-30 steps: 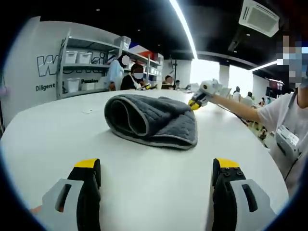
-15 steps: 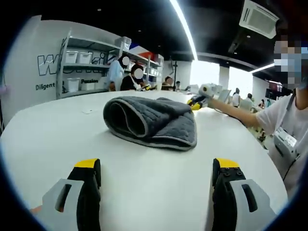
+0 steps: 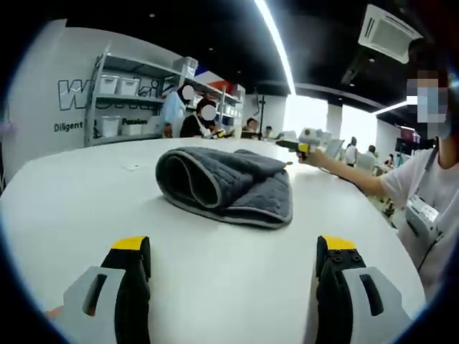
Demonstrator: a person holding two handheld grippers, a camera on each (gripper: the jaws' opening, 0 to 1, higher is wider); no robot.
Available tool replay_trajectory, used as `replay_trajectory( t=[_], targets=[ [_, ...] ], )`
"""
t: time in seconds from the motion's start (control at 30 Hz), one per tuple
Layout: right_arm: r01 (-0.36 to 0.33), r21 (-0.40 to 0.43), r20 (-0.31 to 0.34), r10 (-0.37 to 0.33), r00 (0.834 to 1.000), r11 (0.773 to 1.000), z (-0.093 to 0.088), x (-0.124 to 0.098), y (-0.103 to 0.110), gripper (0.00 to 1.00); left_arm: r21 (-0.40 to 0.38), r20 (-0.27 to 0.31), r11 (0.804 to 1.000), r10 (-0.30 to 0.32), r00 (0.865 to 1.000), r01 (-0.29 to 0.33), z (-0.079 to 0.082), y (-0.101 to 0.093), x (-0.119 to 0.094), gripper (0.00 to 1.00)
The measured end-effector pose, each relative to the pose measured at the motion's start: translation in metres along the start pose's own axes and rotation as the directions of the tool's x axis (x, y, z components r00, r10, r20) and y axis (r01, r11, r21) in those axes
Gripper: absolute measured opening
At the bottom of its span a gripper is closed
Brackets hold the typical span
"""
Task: Fold the towel on the table until its edges align and the towel forms a compact rectangular stack.
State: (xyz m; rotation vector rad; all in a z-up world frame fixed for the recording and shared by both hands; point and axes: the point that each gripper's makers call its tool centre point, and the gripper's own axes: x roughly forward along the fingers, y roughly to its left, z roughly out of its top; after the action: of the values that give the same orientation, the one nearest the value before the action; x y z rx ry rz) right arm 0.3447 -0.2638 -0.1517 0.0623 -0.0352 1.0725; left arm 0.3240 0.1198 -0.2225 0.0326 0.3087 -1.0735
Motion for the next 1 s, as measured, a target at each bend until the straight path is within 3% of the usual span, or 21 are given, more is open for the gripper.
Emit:
replay_trajectory(
  t=[0.3,0.57,1.0],
  targets=[
    [0.025,0.019,-0.014,-0.025,1.000,1.000,-0.007,0.003,-0.001,0.90,-0.010,0.010,1.000,0.000,1.000,0.000,-0.001,-0.005,0.000,0.94],
    [0.008,0.038,-0.059,-0.005,0.998,0.999,-0.021,0.010,0.008,0.99,-0.018,0.019,1.000,-0.002,1.000,0.002,-0.001,-0.007,-0.001,0.94],
    [-0.015,0.057,-0.102,0.020,0.995,0.998,-0.032,0.014,0.010,0.99,-0.032,0.030,0.999,-0.001,1.000,0.002,0.002,-0.003,-0.003,0.94]
  ],
)
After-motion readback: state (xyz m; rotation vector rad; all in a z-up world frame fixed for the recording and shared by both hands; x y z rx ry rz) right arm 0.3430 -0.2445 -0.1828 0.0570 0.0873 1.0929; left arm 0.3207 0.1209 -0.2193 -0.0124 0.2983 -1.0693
